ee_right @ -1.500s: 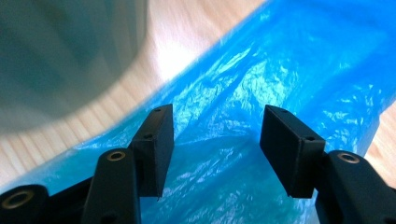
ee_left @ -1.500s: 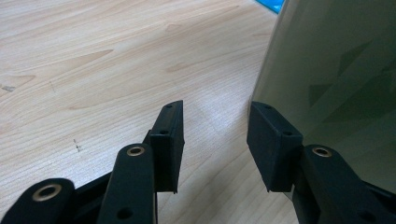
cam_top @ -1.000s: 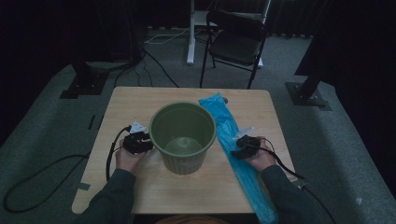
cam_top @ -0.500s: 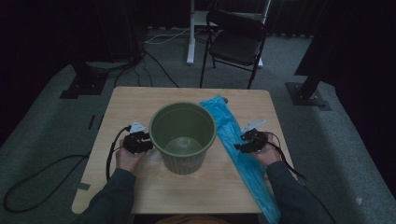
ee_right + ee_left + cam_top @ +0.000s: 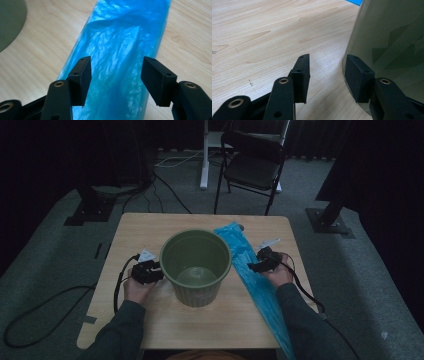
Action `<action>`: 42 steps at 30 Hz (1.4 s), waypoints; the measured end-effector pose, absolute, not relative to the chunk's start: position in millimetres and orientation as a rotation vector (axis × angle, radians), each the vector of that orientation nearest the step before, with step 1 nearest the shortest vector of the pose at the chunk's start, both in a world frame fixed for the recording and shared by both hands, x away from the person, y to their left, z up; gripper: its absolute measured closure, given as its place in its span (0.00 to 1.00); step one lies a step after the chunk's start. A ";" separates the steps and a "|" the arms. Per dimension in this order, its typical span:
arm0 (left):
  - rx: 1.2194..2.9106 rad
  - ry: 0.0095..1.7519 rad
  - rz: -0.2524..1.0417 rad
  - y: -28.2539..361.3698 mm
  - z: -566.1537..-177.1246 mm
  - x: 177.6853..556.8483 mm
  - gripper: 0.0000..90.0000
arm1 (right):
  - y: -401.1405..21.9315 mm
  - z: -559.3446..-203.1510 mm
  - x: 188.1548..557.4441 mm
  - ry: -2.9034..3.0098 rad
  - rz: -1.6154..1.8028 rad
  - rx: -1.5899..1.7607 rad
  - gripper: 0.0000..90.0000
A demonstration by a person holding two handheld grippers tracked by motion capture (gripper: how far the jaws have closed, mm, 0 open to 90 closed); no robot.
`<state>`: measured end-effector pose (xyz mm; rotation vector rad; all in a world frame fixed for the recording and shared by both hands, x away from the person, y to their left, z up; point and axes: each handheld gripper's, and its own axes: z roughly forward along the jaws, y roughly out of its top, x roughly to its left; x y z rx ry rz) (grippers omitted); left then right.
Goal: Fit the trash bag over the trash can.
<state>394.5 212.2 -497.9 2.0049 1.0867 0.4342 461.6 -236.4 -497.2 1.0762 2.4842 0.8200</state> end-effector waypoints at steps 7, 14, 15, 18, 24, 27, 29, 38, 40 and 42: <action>1.998 1.093 0.439 214.6 -497.5 394.0 0.61 | -233.1 -498.2 478.9 2.457 0.793 1.131 0.39; 2.002 1.091 0.442 214.3 -497.8 393.8 0.61 | -227.0 -504.7 492.3 2.441 0.752 1.197 0.37; 2.002 1.090 0.442 214.1 -497.6 393.6 0.61 | -226.5 -506.5 494.4 2.443 0.749 1.205 0.37; 2.003 1.085 0.446 213.8 -497.3 393.1 0.61 | -225.2 -510.6 497.9 2.444 0.727 1.230 0.37; 2.002 1.082 0.448 213.9 -497.6 393.2 0.61 | -219.6 -521.4 501.3 2.475 0.702 1.255 0.38; 2.002 1.081 0.448 213.6 -497.6 393.2 0.61 | -216.8 -524.0 500.1 2.484 0.699 1.235 0.38; 2.001 1.081 0.449 213.5 -497.6 393.1 0.61 | -216.0 -524.3 499.2 2.483 0.708 1.231 0.38; 2.000 1.096 0.441 214.0 -497.9 393.8 0.59 | -215.6 -523.0 497.4 2.511 0.741 1.229 0.59; 1.997 1.098 0.440 214.3 -497.8 393.9 0.59 | -215.2 -522.0 497.2 2.522 0.739 1.221 0.66; 1.996 1.099 0.440 214.3 -497.7 393.9 0.59 | -214.9 -521.6 497.3 2.523 0.736 1.225 0.70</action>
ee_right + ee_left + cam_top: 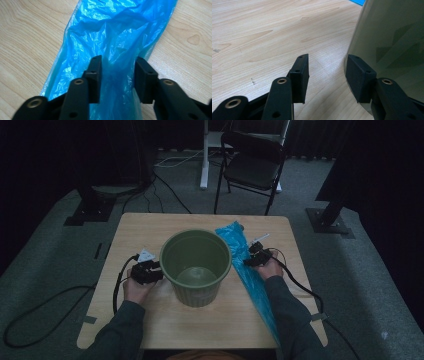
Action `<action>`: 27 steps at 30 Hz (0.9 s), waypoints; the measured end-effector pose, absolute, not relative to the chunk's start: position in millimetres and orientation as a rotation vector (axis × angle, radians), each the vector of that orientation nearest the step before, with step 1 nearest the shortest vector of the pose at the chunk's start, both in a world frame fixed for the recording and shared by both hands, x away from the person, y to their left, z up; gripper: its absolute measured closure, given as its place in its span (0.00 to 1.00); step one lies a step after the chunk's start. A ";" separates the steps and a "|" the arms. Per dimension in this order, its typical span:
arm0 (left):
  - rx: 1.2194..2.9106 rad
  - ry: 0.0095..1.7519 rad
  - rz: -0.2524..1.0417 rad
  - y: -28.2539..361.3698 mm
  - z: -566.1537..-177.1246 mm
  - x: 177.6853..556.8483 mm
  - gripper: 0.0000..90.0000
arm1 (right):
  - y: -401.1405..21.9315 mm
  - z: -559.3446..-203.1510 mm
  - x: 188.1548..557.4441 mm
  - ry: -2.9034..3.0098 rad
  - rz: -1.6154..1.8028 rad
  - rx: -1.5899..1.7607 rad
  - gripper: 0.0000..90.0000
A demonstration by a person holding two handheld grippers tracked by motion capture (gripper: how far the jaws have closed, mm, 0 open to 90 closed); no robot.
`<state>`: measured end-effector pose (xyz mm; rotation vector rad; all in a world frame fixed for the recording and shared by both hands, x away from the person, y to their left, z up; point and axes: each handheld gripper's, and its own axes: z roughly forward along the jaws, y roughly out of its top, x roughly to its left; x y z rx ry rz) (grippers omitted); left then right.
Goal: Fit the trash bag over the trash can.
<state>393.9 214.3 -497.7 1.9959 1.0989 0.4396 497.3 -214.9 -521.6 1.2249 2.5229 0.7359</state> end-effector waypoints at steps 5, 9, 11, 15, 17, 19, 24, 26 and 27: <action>1.992 1.093 0.443 213.9 -497.0 393.5 0.59 | -215.4 -521.2 497.4 2.520 0.735 1.226 0.81; 1.992 1.091 0.444 213.8 -496.9 393.4 0.58 | -216.0 -521.4 496.9 2.516 0.739 1.222 0.90; 1.994 1.090 0.442 213.5 -497.3 393.6 0.58 | -216.7 -521.4 497.0 2.515 0.740 1.230 0.95; 2.002 1.089 0.444 212.2 -497.8 393.7 0.58 | -219.5 -521.6 498.4 2.520 0.753 1.241 0.98; 2.003 1.087 0.446 212.0 -497.8 393.7 0.58 | -220.6 -522.0 498.4 2.518 0.765 1.245 0.99; 2.004 1.087 0.447 212.0 -497.7 393.8 0.58 | -220.9 -522.3 498.1 2.515 0.770 1.245 0.99; 2.003 1.086 0.450 212.6 -497.2 393.7 0.58 | -221.5 -523.2 496.5 2.506 0.779 1.230 0.99; 2.003 1.086 0.450 212.6 -497.2 393.6 0.58 | -221.4 -523.2 496.1 2.507 0.777 1.221 0.99; 2.004 1.085 0.450 212.6 -497.2 393.6 0.58 | -221.4 -523.1 495.8 2.508 0.774 1.218 0.99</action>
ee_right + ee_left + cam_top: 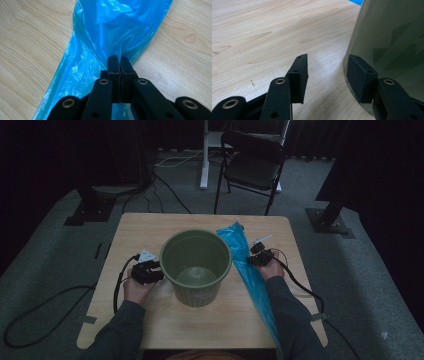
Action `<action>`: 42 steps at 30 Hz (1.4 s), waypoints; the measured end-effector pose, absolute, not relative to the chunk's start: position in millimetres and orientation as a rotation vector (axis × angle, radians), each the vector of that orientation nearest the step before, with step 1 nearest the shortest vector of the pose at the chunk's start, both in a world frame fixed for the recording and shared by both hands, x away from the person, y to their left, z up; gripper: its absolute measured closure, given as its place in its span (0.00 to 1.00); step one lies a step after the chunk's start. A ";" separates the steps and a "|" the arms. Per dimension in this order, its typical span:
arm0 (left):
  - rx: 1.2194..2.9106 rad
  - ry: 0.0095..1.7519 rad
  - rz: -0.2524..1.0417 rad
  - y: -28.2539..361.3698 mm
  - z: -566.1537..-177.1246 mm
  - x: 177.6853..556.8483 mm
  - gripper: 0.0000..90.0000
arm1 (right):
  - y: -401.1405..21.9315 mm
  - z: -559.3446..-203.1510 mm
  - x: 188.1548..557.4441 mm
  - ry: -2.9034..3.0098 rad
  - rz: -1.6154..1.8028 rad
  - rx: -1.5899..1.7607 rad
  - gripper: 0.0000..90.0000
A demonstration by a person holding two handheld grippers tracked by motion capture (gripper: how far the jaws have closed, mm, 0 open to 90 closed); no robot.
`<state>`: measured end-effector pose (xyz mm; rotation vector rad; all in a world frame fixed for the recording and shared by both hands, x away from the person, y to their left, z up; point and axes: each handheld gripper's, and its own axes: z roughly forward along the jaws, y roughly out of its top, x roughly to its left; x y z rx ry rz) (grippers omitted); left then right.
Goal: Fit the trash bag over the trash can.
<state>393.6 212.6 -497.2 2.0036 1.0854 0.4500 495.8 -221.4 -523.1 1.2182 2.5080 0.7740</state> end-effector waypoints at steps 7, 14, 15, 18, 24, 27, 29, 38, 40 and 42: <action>2.002 1.084 0.448 213.1 -496.8 393.4 0.58 | -222.5 -521.1 492.3 2.517 0.765 1.183 0.99; 2.003 1.083 0.447 213.1 -496.9 393.4 0.58 | -227.5 -512.1 488.6 2.510 0.803 1.155 0.99; 2.005 1.081 0.446 213.0 -497.0 393.4 0.58 | -228.4 -510.8 488.2 2.507 0.809 1.153 0.99; 2.007 1.081 0.444 212.6 -497.1 393.4 0.57 | -232.4 -505.7 486.4 2.499 0.833 1.144 0.99; 2.006 1.080 0.444 212.6 -497.0 393.3 0.57 | -237.6 -498.4 484.4 2.494 0.854 1.124 0.99; 2.006 1.078 0.442 212.7 -497.0 393.3 0.57 | -241.2 -490.5 484.0 2.484 0.881 1.117 0.99; 2.005 1.078 0.443 212.8 -497.0 393.3 0.57 | -241.8 -486.6 483.4 2.482 0.891 1.103 0.99; 2.009 1.069 0.435 212.1 -497.0 392.9 0.57 | -240.8 -468.7 478.8 2.487 0.927 1.019 0.99; 2.011 1.068 0.435 212.0 -497.1 393.0 0.57 | -240.8 -466.8 478.1 2.488 0.928 1.016 0.99; 2.010 1.068 0.434 212.0 -497.1 392.9 0.57 | -241.1 -459.8 476.2 2.486 0.935 0.986 0.99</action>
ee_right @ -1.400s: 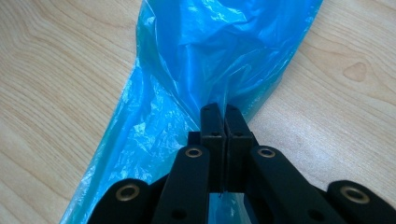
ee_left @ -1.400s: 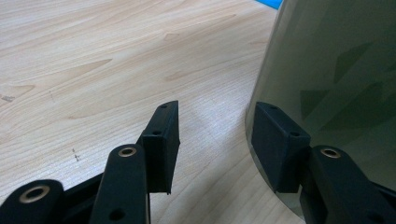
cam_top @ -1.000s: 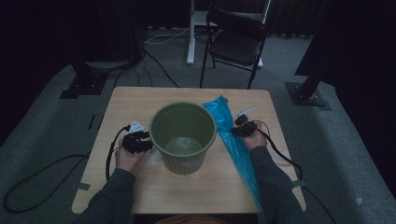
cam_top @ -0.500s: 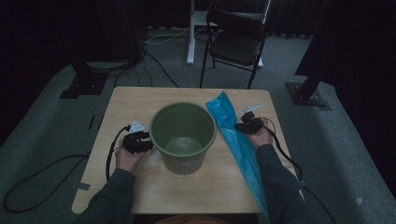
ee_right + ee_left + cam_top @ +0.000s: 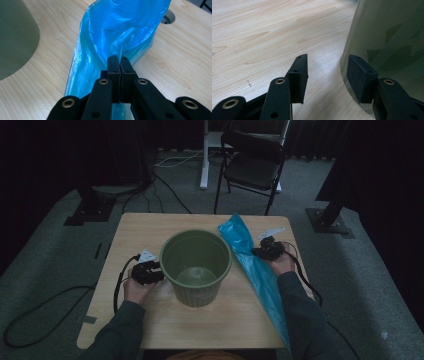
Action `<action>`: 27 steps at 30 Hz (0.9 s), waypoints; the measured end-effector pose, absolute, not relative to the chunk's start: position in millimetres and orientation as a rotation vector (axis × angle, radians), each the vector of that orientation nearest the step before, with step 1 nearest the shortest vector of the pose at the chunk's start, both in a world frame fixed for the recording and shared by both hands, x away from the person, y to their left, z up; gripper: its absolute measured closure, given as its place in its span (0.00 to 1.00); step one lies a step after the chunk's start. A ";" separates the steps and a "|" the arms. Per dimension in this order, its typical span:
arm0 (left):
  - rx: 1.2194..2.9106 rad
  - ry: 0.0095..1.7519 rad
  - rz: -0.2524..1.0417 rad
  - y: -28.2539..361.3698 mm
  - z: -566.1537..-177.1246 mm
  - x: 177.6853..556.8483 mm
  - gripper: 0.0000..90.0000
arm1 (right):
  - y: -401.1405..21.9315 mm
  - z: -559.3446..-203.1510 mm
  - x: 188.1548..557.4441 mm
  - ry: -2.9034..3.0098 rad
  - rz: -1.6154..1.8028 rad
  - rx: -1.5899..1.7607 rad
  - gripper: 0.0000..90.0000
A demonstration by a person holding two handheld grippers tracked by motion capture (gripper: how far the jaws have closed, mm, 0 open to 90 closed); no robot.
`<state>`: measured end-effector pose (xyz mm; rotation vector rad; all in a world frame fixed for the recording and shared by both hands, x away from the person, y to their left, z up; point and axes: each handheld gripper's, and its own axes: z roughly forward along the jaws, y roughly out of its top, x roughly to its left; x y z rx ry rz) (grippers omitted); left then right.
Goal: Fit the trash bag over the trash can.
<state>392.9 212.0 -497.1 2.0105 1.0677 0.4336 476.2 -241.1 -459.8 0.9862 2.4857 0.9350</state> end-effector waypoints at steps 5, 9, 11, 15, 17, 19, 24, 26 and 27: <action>2.013 1.061 0.428 211.4 -497.3 392.6 0.58 | -246.5 -445.3 473.6 2.465 0.980 0.967 0.99; 2.012 1.053 0.419 210.8 -497.2 392.2 0.57 | -248.8 -436.6 471.0 2.470 0.995 0.928 0.99; 2.013 1.046 0.413 210.6 -497.4 392.3 0.57 | -249.9 -432.3 469.4 2.474 1.001 0.905 0.99; 2.013 1.041 0.411 210.5 -497.4 392.3 0.58 | -251.9 -424.4 467.6 2.472 1.016 0.867 0.99; 2.011 1.040 0.411 210.7 -497.3 392.2 0.58 | -252.7 -420.9 466.9 2.472 1.025 0.853 0.99; 2.009 1.040 0.411 210.6 -497.3 392.1 0.58 | -253.3 -416.4 466.0 2.474 1.031 0.837 0.99; 2.008 1.040 0.406 210.9 -497.5 392.4 0.58 | -253.0 -406.3 463.2 2.478 1.047 0.795 0.99; 2.008 1.040 0.406 210.9 -497.6 392.4 0.58 | -252.7 -404.6 462.6 2.480 1.049 0.781 0.99; 2.008 1.040 0.406 210.9 -497.6 392.4 0.58 | -252.3 -403.0 461.9 2.484 1.051 0.773 0.99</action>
